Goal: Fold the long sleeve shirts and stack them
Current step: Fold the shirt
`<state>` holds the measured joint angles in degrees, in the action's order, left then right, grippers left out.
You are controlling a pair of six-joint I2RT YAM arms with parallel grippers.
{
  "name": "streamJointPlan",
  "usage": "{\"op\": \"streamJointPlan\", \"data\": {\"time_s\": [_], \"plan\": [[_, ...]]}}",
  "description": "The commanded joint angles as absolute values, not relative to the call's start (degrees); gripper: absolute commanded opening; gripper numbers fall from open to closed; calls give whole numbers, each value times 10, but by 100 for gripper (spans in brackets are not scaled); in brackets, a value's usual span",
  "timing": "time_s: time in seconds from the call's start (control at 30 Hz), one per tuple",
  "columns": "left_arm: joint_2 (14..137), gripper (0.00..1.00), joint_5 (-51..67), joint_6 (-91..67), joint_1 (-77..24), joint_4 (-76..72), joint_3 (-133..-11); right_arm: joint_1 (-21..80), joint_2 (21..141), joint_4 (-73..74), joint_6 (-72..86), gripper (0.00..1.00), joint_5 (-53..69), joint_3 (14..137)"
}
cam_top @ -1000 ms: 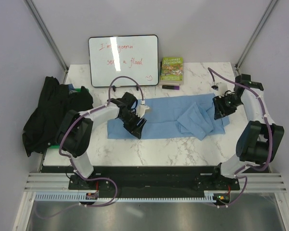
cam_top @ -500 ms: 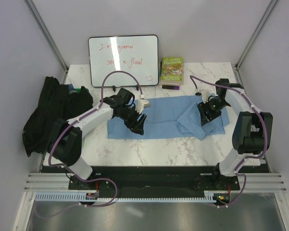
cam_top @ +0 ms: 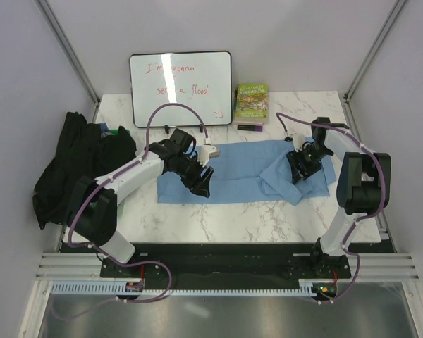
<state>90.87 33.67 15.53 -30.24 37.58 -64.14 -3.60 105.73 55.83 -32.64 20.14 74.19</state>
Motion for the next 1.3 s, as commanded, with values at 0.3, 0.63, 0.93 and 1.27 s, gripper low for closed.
{"op": "streamJointPlan", "data": {"time_s": [0.3,0.63,0.93,1.27], "plan": [[865,63,369,177,-301,367,-650,-71,1072,668,-332,11,343,792],[773,70,128,218,-443,168,-651,-111,1094,722,-265,0,643,781],[873,82,-43,189,-634,11,-674,-121,1105,700,-228,0,791,745],[921,82,-120,38,-656,40,-676,-141,1128,780,-317,0,843,751]]}}
